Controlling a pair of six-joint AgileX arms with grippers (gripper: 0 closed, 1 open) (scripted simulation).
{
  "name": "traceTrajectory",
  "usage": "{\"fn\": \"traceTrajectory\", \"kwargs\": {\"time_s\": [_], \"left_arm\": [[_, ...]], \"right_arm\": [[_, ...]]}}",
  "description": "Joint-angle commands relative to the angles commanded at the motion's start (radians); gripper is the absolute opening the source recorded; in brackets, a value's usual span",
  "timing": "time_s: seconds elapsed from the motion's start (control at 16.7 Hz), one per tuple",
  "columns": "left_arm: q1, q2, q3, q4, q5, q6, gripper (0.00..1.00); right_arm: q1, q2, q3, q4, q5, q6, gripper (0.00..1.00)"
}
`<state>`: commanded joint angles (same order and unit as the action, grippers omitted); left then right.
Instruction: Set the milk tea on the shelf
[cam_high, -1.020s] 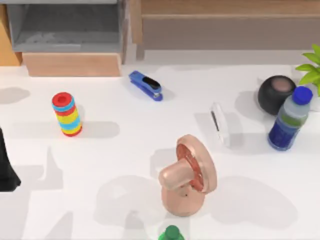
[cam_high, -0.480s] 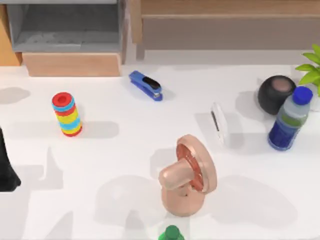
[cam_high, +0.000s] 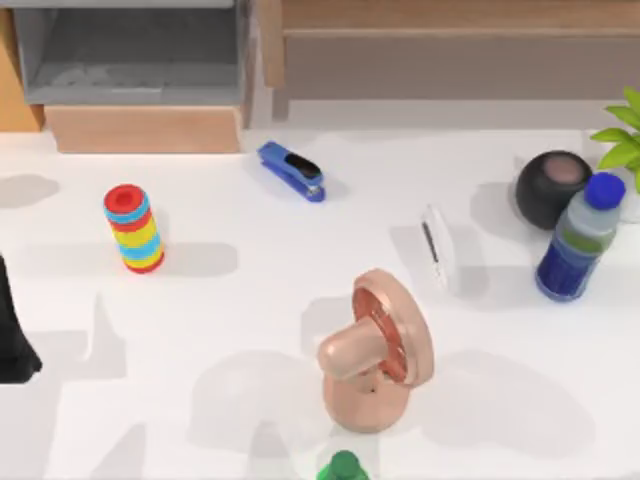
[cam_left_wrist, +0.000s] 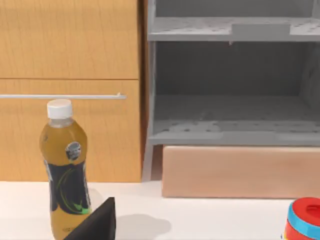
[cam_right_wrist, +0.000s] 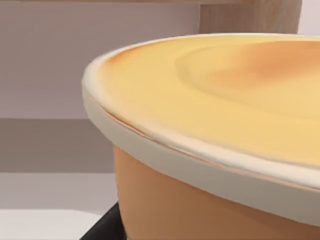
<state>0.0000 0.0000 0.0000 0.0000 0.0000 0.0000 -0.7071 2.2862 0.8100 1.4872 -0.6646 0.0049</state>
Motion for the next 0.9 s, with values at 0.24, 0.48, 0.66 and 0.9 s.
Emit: {"fn": "traceTrajectory", "kwargs": {"time_s": [0.24,0.48,0.66,0.9], "left_arm": [[0.000,0.000,0.000,0.000,0.000,0.000,1.00],[0.000,0.000,0.000,0.000,0.000,0.000,1.00],[0.000,0.000,0.000,0.000,0.000,0.000,1.00],[0.000,0.000,0.000,0.000,0.000,0.000,1.00]], "right_arm": [[0.000,0.000,0.000,0.000,0.000,0.000,0.02],[0.000,0.000,0.000,0.000,0.000,0.000,0.00],[0.000,0.000,0.000,0.000,0.000,0.000,0.00],[-0.002,-0.012,-0.002,-0.008,0.000,0.001,0.00]]}}
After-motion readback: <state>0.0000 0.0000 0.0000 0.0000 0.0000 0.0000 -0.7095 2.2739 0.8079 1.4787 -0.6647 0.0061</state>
